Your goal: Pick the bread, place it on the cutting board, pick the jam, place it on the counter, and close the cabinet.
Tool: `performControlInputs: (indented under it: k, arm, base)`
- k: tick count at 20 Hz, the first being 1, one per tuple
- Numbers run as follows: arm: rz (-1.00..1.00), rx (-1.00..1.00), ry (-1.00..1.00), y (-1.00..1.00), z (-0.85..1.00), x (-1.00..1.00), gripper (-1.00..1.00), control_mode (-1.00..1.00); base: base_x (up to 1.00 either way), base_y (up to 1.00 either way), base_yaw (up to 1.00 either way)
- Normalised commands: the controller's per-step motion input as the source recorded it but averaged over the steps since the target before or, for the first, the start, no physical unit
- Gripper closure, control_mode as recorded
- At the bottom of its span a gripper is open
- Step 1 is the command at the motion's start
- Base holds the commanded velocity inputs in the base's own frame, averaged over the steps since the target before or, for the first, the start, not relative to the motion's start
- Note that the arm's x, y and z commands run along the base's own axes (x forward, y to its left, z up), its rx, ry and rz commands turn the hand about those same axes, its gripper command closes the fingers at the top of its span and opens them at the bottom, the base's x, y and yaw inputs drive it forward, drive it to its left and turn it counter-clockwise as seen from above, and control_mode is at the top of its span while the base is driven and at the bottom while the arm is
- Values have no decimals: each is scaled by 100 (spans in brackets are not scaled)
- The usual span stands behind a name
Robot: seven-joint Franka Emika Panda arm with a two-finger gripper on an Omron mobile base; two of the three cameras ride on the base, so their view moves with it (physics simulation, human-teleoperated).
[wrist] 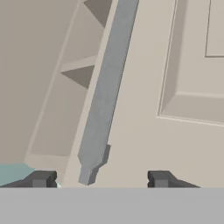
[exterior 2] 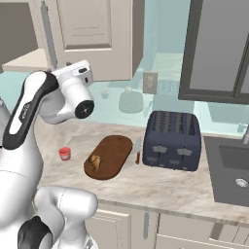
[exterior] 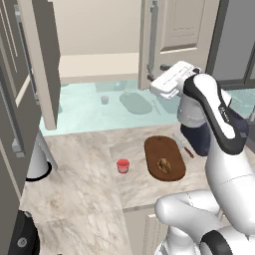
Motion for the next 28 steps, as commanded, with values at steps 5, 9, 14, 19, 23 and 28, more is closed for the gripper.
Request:
performControlInputs:
  k: [5, 9, 14, 19, 23, 28]
  arm:
    - [-21, 0, -1, 25, 0, 43, -100, -100]
    - [-20, 0, -2, 22, 0, 41, -100, -100]
    - [-17, 0, -1, 12, 0, 41, -100, -100]
    - [-15, 0, 0, 8, 0, 45, -100, -100]
    - [-12, 0, 0, 3, 0, 42, -100, -100]
    - [-4, 0, 0, 0, 3, 1, -100, -100]
  base:
    - [0, 0, 0]
    - [0, 0, 0]
    - [0, 0, 0]
    - [0, 0, 0]
    - [0, 0, 0]
    - [0, 0, 0]
